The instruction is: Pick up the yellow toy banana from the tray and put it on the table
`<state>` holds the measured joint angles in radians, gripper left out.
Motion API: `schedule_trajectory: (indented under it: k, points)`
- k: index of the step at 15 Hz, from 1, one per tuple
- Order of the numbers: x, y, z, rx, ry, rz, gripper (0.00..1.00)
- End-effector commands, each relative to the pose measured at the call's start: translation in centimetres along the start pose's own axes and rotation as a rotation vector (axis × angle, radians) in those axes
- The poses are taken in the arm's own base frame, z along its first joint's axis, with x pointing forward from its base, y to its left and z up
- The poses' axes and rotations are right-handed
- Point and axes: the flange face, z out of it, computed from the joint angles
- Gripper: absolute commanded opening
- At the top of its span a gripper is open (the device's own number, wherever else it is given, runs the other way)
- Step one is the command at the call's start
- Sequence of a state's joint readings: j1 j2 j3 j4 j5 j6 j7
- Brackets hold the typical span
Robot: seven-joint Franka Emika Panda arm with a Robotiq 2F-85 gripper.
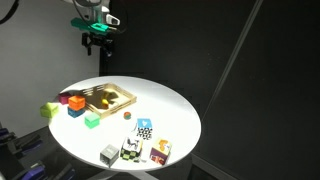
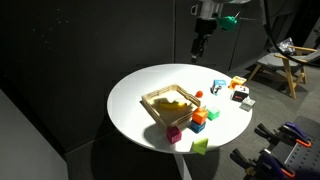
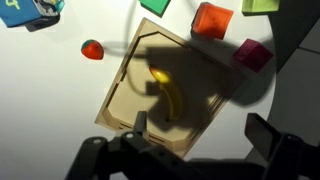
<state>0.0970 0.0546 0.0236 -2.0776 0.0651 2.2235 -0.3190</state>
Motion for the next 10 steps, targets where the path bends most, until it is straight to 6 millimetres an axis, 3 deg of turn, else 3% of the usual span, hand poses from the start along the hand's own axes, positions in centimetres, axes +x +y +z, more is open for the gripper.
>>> schedule_trajectory:
  k: [1,4,6,10]
  points:
    - [2.5,0.6,1.3,-0.027,0.026,-0.034,1.00]
    - [3.1,0.6,2.2,-0.040,0.027,-0.041,1.00]
    - [2.4,0.3,2.7,-0.027,0.016,-0.030,1.00]
    - [2.7,0.3,2.7,-0.028,0.019,-0.030,1.00]
